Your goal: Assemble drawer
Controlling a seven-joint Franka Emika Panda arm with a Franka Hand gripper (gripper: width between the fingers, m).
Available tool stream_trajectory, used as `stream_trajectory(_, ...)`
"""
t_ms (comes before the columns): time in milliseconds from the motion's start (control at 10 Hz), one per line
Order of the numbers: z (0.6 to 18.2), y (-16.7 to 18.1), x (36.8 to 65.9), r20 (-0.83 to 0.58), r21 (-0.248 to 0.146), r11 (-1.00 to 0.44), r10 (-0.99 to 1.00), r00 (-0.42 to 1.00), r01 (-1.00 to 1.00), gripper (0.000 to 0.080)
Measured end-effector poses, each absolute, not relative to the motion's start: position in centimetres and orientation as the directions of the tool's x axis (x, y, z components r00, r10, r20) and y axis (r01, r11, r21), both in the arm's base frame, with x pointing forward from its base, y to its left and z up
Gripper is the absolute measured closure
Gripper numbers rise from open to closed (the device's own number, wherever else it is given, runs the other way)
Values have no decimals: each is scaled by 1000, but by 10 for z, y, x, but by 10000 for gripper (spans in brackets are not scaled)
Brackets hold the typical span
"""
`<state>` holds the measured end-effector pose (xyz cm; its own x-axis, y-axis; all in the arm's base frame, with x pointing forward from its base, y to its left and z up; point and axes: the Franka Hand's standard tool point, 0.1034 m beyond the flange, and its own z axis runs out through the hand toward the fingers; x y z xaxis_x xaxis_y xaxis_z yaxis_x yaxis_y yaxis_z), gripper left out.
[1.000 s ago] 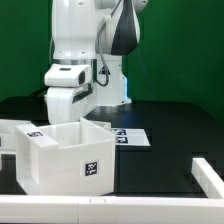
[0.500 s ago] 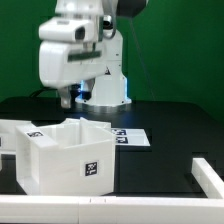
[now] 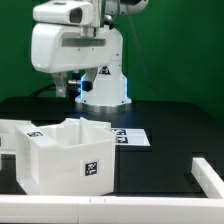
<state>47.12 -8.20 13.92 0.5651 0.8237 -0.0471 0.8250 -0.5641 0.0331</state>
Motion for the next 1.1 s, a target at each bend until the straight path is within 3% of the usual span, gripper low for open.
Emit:
stream_trajectory(300, 157, -97, 527, -78, -19, -648, 760, 645, 761, 150)
stream_trajectory(400, 165, -100, 535, -68, -15, -650, 759, 647, 760, 150)
stream_trajectory(800, 159, -97, 531, -68, -19, -653, 756, 651, 757, 150)
stream_trajectory(1000, 159, -96, 538, -32, -9, -784, 621, 783, 621, 150)
stream_trajectory(1100, 156, -96, 538, -59, -73, -849, 527, 848, 523, 150)
